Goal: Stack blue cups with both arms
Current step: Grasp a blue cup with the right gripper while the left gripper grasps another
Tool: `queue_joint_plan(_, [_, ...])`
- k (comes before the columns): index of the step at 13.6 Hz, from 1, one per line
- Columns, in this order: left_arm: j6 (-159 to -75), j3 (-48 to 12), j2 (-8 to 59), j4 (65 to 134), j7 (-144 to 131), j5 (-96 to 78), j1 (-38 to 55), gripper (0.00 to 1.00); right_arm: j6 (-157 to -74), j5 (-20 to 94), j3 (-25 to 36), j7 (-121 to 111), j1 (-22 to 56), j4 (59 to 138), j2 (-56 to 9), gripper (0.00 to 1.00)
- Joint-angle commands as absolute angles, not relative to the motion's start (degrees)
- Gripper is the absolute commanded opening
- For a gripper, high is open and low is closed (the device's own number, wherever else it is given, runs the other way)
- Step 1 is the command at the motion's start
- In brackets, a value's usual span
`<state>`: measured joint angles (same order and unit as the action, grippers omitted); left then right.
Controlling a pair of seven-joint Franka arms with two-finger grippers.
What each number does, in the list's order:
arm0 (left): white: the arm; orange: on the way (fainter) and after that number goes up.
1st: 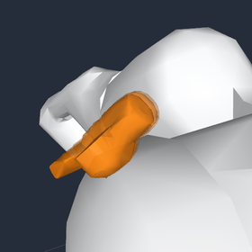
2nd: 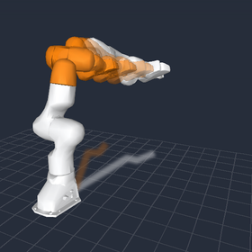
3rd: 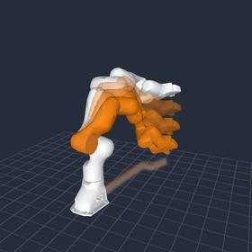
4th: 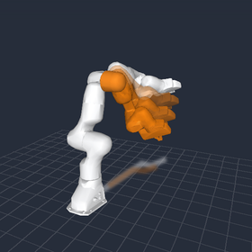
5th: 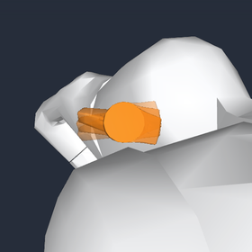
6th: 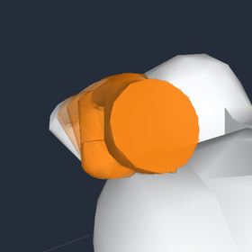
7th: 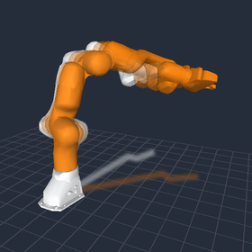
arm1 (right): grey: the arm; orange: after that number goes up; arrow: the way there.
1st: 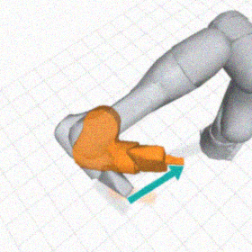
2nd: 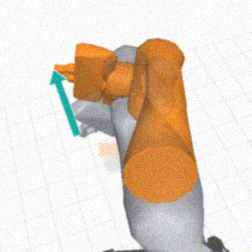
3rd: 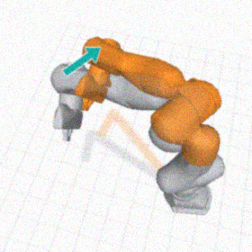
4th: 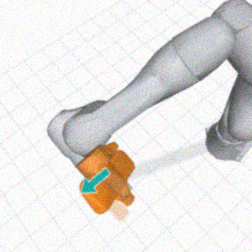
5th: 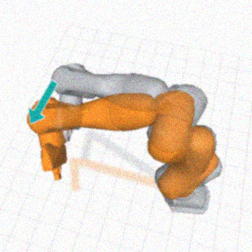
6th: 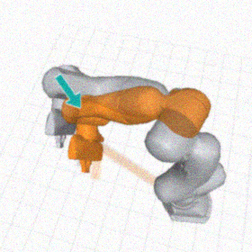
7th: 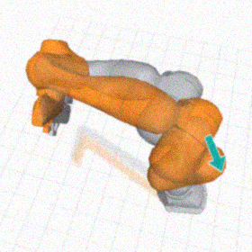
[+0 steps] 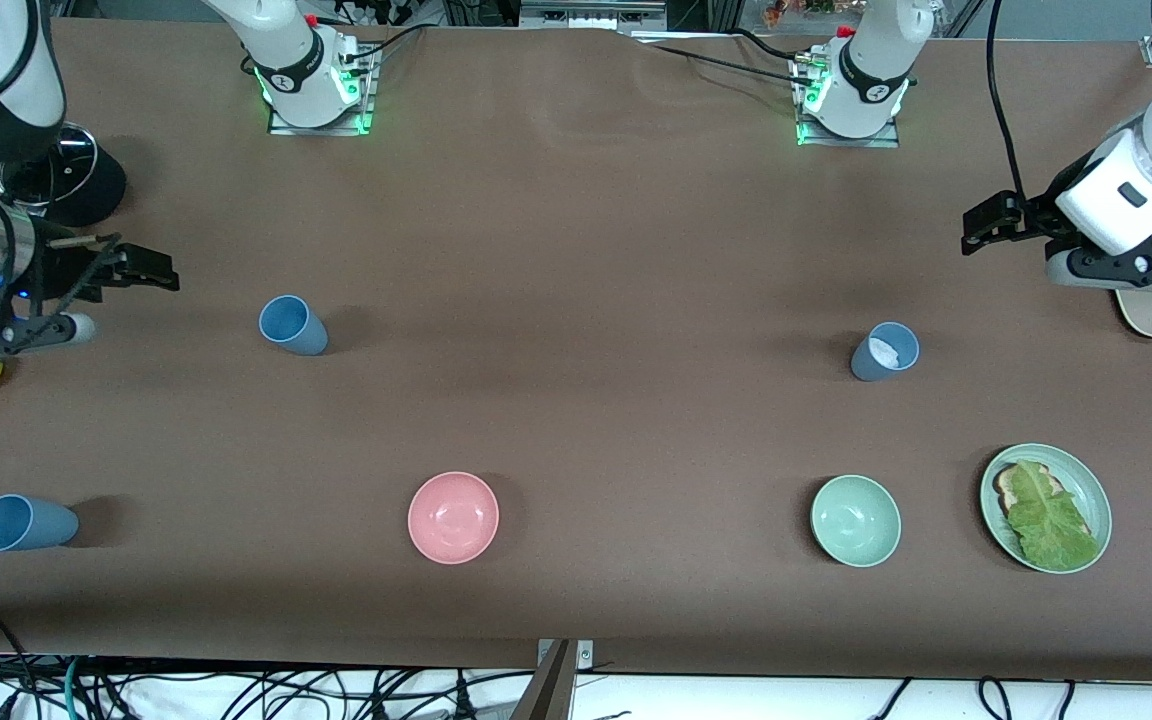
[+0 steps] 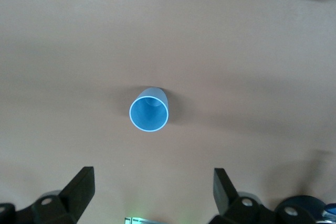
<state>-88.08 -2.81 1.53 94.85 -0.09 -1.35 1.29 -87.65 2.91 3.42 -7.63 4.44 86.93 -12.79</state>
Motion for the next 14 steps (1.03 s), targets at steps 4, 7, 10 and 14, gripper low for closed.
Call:
queue_joint_plan(4, [-90.5, -2.9, 11.1, 95.2, 4.9, -2.7, -1.8, 1.00, -88.9, 3.7, 3.3, -8.6, 4.1, 88.3, -12.0, 1.00])
queue_joint_plan(7, [-98.8, -2.8, 16.0, 97.9, 11.0, -1.6, -2.1, 1.00, -89.1, 3.7, 3.3, -8.6, 4.1, 88.4, -12.0, 1.00])
queue_joint_plan(10, [-111.1, -2.9, 16.3, 106.9, 14.6, -1.5, -3.3, 1.00, -93.5, 3.7, 3.3, -8.6, 4.1, 92.4, -12.0, 1.00])
queue_joint_plan(14, [-119.7, -2.9, 17.4, 114.4, 18.7, -1.5, -4.7, 1.00, -98.9, 3.6, 3.3, -8.6, 4.2, 96.9, -12.0, 1.00])
